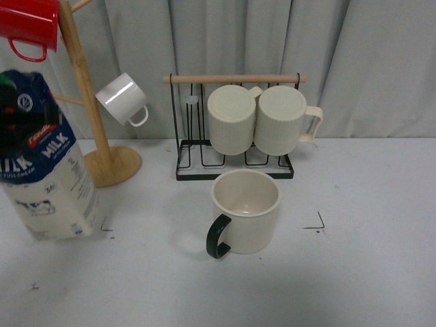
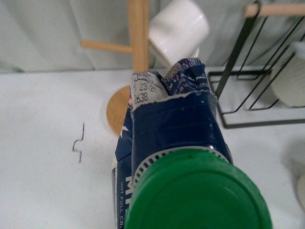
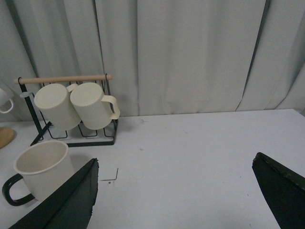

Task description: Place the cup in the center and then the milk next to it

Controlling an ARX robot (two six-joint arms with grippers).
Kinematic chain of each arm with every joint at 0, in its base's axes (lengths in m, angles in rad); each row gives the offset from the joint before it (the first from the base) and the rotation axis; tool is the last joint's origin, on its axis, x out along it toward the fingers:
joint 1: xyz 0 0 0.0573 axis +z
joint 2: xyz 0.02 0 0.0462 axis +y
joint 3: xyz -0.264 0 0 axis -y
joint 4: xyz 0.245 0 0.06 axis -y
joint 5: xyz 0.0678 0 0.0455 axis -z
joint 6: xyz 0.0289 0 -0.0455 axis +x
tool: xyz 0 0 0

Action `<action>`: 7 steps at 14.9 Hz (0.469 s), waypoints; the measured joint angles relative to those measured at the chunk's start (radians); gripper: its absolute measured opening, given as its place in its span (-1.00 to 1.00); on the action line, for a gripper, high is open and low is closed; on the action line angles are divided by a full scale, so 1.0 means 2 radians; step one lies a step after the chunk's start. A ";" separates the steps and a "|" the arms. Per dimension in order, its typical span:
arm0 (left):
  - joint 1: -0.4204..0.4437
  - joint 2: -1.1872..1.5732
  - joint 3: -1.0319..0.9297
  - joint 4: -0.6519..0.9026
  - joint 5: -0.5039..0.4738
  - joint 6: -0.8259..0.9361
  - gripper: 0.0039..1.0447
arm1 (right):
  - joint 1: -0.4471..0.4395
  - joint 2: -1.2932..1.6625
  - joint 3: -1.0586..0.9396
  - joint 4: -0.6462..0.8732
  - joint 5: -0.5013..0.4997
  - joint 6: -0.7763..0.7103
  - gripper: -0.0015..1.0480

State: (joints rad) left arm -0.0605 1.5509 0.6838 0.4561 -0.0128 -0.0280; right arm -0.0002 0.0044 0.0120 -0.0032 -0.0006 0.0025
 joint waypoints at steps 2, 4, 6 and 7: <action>-0.025 -0.008 0.014 0.003 -0.008 -0.008 -0.86 | 0.000 0.000 0.000 0.000 0.000 0.000 0.87; -0.052 -0.004 0.021 0.012 -0.018 -0.023 -0.86 | 0.000 0.000 0.000 0.000 0.000 0.000 0.87; -0.075 0.021 0.022 0.016 -0.031 -0.028 -0.87 | 0.000 0.000 0.000 0.000 0.000 0.000 0.87; -0.086 0.034 0.022 0.018 -0.038 -0.028 -0.87 | 0.000 0.000 0.000 0.000 0.000 0.000 0.87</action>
State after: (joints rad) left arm -0.2317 1.6184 0.7277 0.4915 -0.0891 -0.0841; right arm -0.0002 0.0044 0.0120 -0.0032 -0.0006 0.0025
